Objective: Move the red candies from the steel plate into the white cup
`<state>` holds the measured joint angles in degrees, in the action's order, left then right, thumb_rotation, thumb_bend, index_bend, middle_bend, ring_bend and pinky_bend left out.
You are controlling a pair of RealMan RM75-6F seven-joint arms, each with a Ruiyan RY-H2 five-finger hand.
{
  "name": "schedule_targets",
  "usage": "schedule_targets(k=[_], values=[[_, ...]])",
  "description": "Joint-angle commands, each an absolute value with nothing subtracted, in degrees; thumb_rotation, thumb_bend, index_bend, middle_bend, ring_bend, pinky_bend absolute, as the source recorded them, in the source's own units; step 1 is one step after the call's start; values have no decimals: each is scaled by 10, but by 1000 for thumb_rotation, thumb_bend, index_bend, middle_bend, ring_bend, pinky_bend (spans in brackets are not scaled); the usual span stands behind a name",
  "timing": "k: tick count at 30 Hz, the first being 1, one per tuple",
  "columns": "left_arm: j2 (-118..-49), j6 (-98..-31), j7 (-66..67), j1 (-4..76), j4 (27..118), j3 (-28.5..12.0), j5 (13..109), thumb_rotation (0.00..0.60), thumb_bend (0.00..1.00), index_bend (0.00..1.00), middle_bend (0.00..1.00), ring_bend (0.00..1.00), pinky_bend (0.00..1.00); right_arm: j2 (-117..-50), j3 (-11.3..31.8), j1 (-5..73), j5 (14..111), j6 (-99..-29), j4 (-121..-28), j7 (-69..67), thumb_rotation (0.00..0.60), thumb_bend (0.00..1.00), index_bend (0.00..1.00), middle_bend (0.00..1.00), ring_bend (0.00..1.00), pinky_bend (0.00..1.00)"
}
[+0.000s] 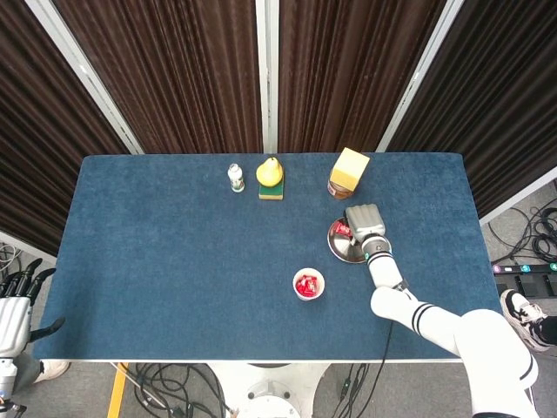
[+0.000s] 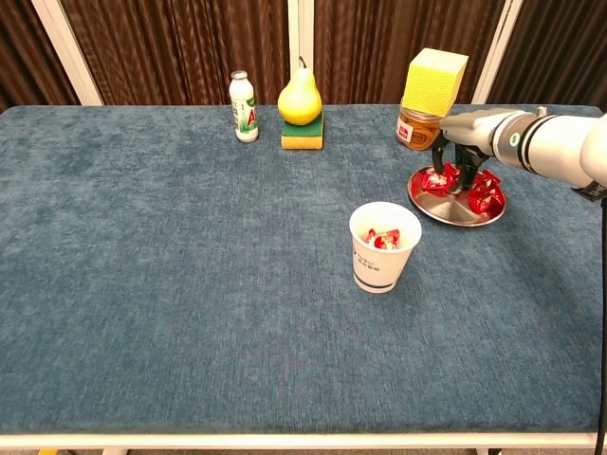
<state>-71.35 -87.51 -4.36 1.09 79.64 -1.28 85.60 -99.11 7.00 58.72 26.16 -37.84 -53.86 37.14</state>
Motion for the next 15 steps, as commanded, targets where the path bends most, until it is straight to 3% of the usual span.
schedule_targets(k=[1,15], values=[[-714,-875,-43,12,797,-13,858,600,96,233,164,176,161,-983,67,584,261,-379,-551,375,600,273,482,946,971,1000],[-713,-874,-42,12,797,-14,857,600,96,233,163,176,161,-984,75,582,278,-387,-567,368,600,269,487,946,971,1000]])
